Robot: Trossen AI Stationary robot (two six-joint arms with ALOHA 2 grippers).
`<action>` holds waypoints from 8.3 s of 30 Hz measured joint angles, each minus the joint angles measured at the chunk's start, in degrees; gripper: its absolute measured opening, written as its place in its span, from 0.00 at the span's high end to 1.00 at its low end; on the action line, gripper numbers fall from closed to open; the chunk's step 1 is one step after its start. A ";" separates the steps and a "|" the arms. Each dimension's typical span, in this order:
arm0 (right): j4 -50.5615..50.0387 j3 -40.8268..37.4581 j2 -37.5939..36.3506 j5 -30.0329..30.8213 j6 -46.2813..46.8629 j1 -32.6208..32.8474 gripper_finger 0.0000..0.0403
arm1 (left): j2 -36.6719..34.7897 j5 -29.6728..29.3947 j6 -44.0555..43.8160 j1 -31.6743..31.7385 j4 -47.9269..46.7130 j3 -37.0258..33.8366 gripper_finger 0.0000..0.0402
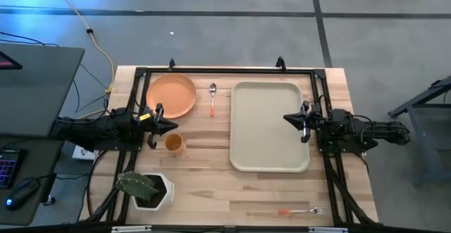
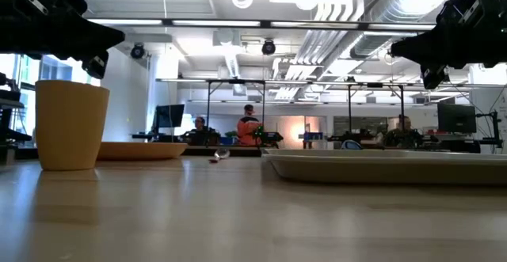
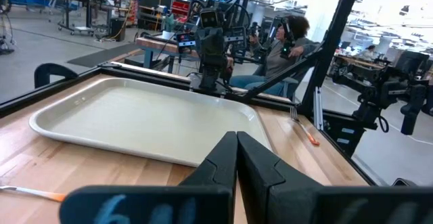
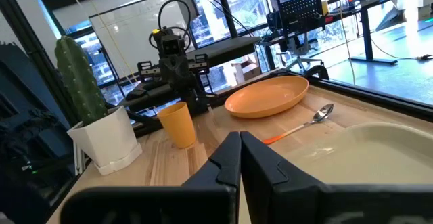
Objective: Pick and place plate/cup/fork/spoon on tray
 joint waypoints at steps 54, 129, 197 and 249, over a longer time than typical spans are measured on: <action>0.01 0.00 0.00 0.00 0.00 -0.02 1.00 | 0.02 -0.02 0.00 -0.02 0.02 0.00 1.00; 0.02 0.00 0.00 0.00 0.00 0.00 1.00 | 0.00 0.00 0.00 0.00 0.00 0.02 1.00; 0.01 -0.01 0.00 0.00 0.00 0.00 1.00 | 0.01 -1.87 0.01 0.00 0.70 0.01 1.00; -0.43 0.11 2.92 -0.04 0.00 0.00 1.00 | 87.85 -6.59 -16.76 24.13 -45.13 55.45 0.36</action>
